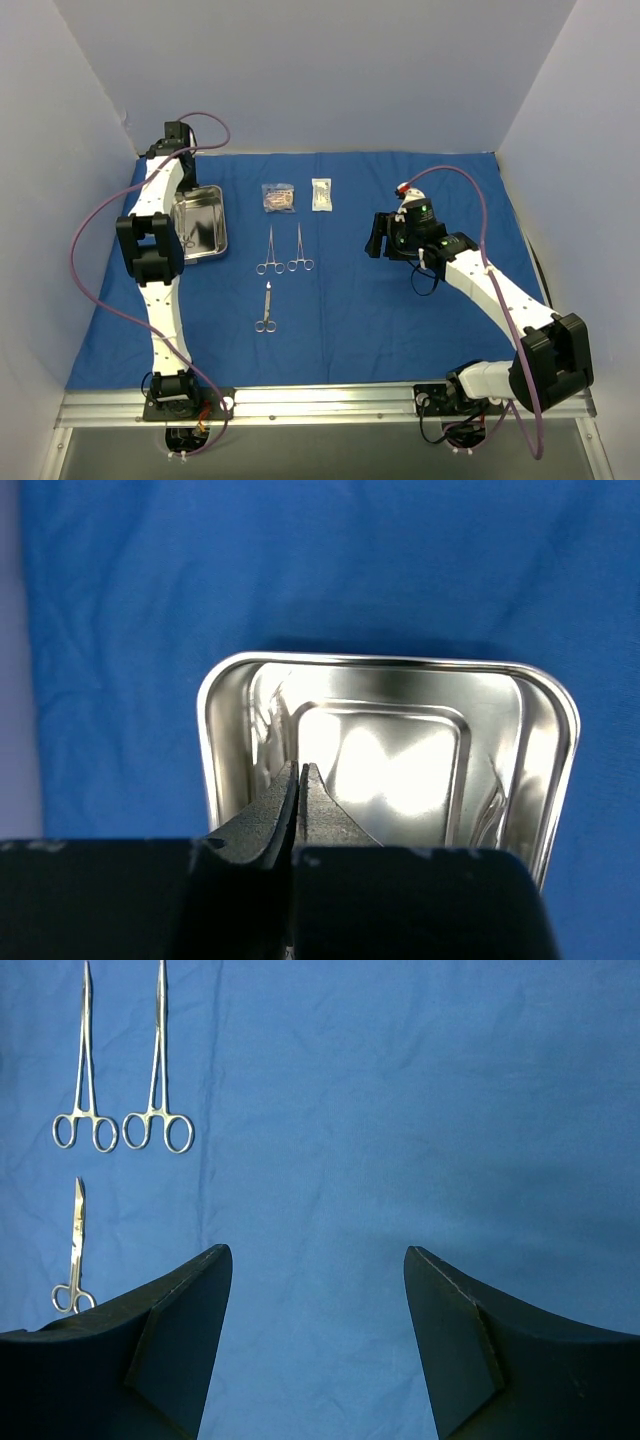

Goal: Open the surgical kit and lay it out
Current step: Pick up the medical item from the container.

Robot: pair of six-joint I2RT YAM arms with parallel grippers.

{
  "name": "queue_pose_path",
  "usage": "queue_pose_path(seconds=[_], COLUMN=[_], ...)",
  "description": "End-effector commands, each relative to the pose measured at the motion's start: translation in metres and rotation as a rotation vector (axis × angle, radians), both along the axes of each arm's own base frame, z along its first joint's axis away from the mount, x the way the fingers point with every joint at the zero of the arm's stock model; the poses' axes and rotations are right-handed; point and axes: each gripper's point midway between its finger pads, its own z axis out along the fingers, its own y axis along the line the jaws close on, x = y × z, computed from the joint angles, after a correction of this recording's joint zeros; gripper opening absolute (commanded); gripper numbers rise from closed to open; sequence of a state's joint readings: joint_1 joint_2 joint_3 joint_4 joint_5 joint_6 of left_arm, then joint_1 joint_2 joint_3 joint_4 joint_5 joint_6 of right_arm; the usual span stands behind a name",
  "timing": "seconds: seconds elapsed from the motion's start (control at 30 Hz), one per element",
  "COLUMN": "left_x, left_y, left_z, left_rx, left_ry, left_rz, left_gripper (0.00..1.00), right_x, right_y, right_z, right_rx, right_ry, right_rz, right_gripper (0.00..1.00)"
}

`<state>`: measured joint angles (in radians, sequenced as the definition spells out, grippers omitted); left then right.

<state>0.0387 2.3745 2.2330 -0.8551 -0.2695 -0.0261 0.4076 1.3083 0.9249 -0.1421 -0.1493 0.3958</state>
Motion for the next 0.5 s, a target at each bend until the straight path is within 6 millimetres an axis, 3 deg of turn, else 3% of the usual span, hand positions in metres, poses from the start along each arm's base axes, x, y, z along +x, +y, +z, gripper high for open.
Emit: queue_pose_path(seconds=[0.0,0.13,0.33,0.47], left_x=[-0.001,0.000,-0.002,-0.006], left_y=[0.009,0.008,-0.008,-0.014], left_z=[0.073,0.081,0.066,0.076], left_rx=[0.030,0.012,-0.064,-0.081], left_ry=[-0.127,-0.152,-0.131,-0.144], left_rz=[0.048,0.050,0.045,0.061], left_gripper=[0.02,0.02,0.02,0.02], right_x=[0.003,0.002,0.002,0.001], right_y=[0.001,0.002,0.003,0.003], right_z=[0.022,0.019,0.017,0.018], right_rx=[0.012,0.014,0.016,0.013], right_ry=[-0.053,-0.050,-0.046,-0.048], right_rz=[-0.007,0.002,0.009,0.014], right_gripper=[0.65,0.65,0.65,0.65])
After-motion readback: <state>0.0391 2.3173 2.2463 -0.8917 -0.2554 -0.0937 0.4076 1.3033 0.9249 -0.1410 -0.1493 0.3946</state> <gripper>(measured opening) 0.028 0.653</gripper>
